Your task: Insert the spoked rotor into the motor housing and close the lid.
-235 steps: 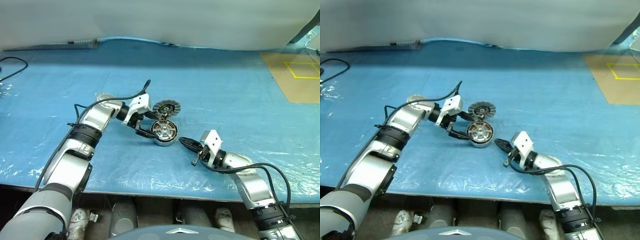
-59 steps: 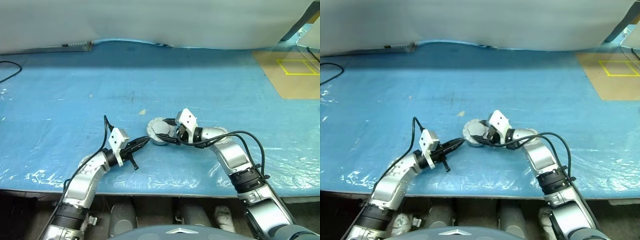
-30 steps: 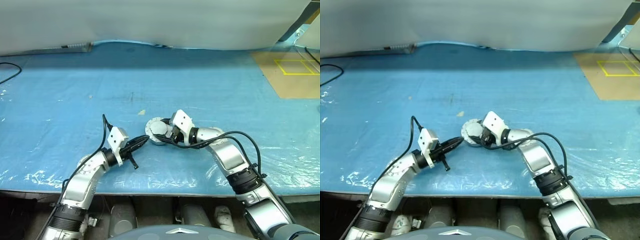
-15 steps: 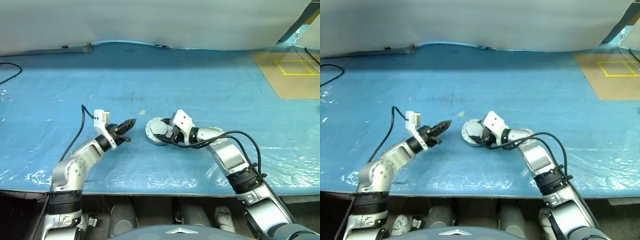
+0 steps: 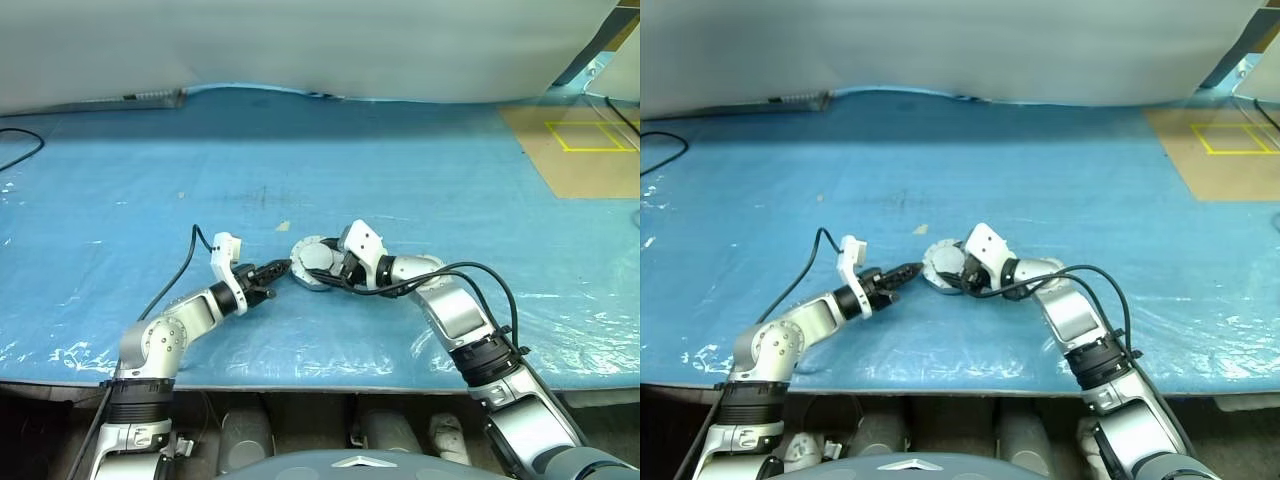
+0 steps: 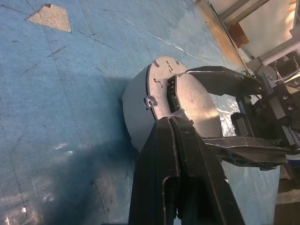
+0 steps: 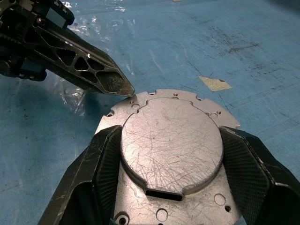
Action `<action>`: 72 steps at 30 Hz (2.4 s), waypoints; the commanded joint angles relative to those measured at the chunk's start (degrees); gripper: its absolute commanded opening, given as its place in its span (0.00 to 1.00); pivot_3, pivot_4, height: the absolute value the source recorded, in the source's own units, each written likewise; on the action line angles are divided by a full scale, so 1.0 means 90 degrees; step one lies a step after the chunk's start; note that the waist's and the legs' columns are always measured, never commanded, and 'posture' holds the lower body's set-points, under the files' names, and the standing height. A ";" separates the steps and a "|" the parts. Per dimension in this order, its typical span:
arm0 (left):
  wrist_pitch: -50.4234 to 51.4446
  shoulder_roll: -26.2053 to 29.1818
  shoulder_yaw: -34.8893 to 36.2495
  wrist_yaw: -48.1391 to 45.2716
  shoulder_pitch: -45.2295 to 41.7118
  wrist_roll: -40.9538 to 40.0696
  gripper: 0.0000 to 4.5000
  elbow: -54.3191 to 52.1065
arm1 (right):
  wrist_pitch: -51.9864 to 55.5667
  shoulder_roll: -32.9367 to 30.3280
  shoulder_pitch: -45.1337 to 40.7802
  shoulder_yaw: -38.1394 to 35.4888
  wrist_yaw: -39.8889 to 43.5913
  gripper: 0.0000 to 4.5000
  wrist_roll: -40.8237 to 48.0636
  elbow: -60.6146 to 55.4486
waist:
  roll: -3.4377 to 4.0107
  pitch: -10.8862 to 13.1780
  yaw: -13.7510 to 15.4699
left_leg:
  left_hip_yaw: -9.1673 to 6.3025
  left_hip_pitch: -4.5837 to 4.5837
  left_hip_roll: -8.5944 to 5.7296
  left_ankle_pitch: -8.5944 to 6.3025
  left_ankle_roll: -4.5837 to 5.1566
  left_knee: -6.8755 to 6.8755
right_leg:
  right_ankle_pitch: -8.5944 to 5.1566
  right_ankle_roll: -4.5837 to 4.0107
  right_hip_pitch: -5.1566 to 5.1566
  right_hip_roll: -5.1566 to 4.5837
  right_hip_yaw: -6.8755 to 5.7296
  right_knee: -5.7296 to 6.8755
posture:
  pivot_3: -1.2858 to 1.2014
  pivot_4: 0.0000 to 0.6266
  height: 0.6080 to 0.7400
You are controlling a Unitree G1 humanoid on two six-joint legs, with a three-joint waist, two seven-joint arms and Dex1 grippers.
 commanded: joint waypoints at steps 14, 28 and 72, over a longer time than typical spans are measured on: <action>0.0052 0.0141 -0.0741 -0.0197 -0.0327 0.0755 0.00 0.0099 | 0.0068 0.0174 0.0178 0.0281 -0.0070 0.65 -0.0379 0.0328 | 0.0002 -0.0021 -0.0001 | 0.0000 0.0013 -0.0010 0.0000 0.0000 -0.0057 | 0.0000 0.0001 0.0017 -0.0001 -0.0001 -0.0050 | 0.52 0.24 1.00; 0.0097 0.0151 -0.1185 -0.0241 -0.0540 0.1382 0.00 0.0154 | 0.0101 0.0190 0.0263 0.0232 -0.0080 0.65 -0.0362 0.0244 | 0.0012 -0.0064 0.0033 | -0.0002 0.0018 -0.0029 -0.0001 0.0001 -0.0100 | -0.0002 0.0005 0.0023 -0.0014 -0.0001 -0.0070 | 0.52 0.24 1.00; -0.0046 0.0192 -0.1298 -0.0594 -0.0414 0.1493 0.00 -0.0052 | 0.6273 0.1154 0.0361 -0.4034 -0.1596 0.64 0.4825 -0.0236 | 0.0020 -0.0067 0.0204 | -0.0006 -0.0034 -0.0030 0.0016 -0.0028 -0.0129 | 0.0007 -0.0009 0.0003 -0.0011 -0.0017 -0.0141 | 0.52 0.24 1.00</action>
